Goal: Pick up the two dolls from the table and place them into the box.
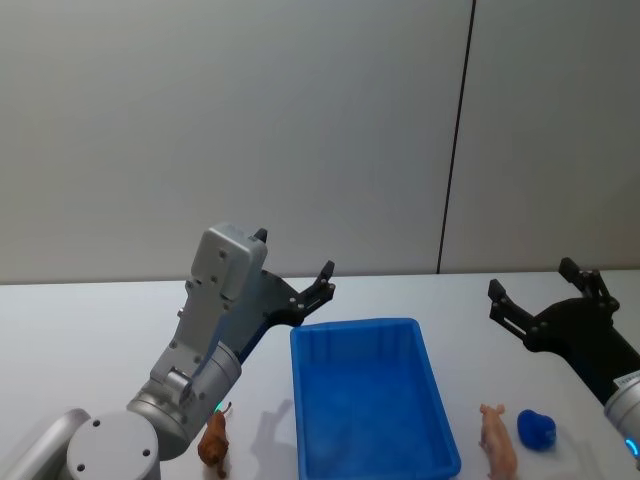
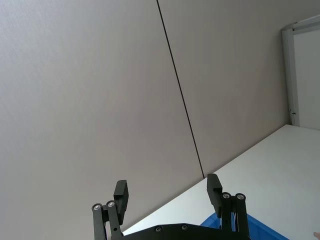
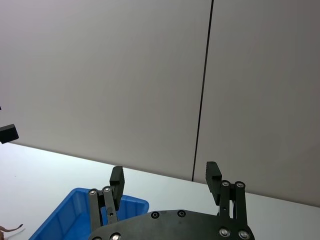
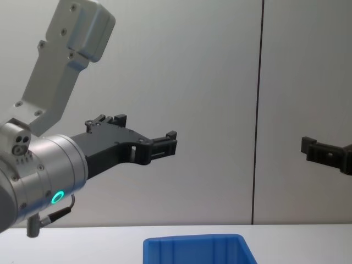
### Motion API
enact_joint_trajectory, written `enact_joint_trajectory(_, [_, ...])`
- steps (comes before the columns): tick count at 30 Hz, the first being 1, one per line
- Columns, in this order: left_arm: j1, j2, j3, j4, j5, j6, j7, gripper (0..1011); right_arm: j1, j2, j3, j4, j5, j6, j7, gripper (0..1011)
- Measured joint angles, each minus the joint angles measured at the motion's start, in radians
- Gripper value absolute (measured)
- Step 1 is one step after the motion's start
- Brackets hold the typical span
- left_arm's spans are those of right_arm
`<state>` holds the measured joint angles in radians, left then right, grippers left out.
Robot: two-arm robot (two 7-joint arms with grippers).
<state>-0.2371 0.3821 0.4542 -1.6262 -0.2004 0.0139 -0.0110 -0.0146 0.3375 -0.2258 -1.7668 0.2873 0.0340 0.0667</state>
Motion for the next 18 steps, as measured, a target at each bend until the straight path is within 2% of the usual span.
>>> enact_joint_trajectory(18, [0.0,0.0,0.0,0.0,0.0,0.0,0.0,999,0.0,0.0,0.0,0.0,0.0,0.0,0.0,1001])
